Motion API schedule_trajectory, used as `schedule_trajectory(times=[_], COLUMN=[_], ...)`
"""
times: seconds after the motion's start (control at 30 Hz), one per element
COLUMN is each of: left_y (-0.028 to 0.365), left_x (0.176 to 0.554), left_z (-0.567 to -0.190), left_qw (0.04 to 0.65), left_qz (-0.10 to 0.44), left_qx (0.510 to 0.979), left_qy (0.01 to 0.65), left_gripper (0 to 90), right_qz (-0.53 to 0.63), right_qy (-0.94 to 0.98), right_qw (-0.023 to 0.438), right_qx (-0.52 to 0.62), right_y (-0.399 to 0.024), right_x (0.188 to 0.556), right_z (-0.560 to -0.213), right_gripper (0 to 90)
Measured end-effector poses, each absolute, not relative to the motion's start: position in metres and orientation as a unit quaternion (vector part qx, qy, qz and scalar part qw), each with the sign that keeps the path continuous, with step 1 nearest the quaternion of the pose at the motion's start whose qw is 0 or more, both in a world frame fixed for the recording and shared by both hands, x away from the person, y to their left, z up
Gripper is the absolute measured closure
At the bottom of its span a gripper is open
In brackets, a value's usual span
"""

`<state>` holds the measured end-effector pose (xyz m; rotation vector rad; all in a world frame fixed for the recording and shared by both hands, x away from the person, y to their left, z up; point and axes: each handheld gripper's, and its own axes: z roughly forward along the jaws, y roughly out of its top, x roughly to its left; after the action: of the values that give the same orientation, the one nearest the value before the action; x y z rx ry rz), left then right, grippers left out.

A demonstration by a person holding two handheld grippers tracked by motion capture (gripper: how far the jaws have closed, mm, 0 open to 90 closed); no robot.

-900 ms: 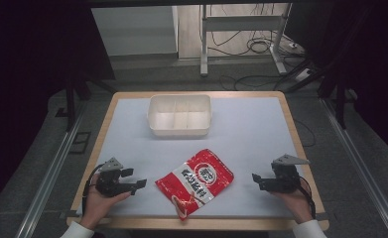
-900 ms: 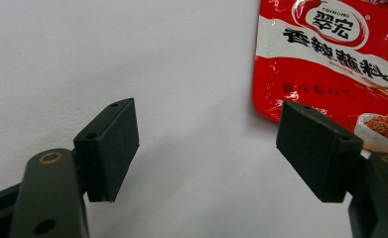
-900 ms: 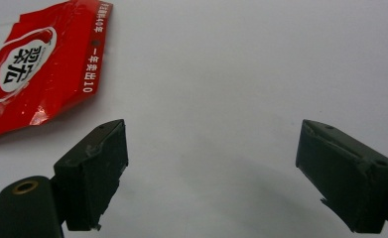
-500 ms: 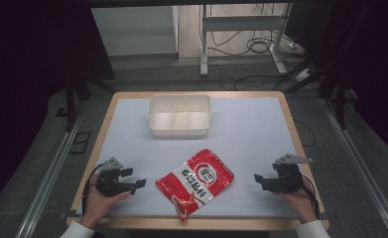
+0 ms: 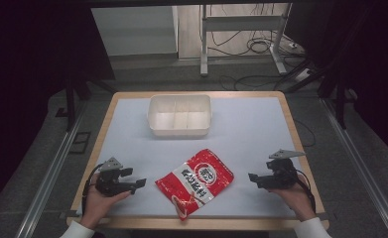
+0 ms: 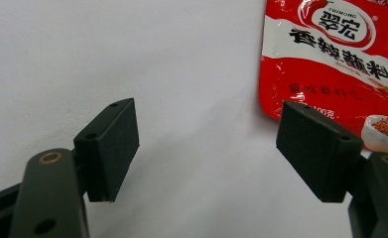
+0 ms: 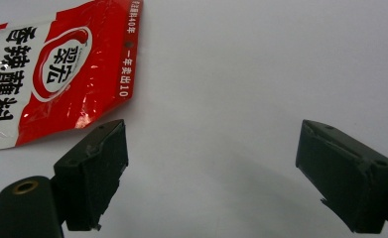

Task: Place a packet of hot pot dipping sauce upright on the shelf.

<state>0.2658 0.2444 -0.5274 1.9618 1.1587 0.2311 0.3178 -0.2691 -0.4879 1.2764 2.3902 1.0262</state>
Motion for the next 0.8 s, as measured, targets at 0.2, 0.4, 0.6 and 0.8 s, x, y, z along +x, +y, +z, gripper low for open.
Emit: schedule_trajectory(times=[0.2,0.4,0.6,0.8], left_y=[0.245,0.245,0.245,0.245], left_x=[0.266,0.266,0.265,0.265], left_z=[-0.528,-0.527,-0.526,-0.526], left_qw=[0.413,0.414,0.415,0.416], left_qz=[0.092,0.094,0.094,0.094], left_qx=[0.780,0.780,0.781,0.782], left_qy=[0.461,0.459,0.457,0.454], left_gripper=[24.6,24.6,24.6,24.6], right_qz=[0.354,0.350,0.348,0.346], right_qy=[0.821,0.827,0.836,0.842], right_qw=[0.112,0.097,0.086,0.075], right_qx=[0.434,0.429,0.415,0.406], right_y=[-0.264,-0.250,-0.232,-0.215], right_x=[0.321,0.325,0.329,0.336], right_z=[-0.483,-0.476,-0.471,-0.467], right_gripper=[12.7,12.7,12.7,12.8])
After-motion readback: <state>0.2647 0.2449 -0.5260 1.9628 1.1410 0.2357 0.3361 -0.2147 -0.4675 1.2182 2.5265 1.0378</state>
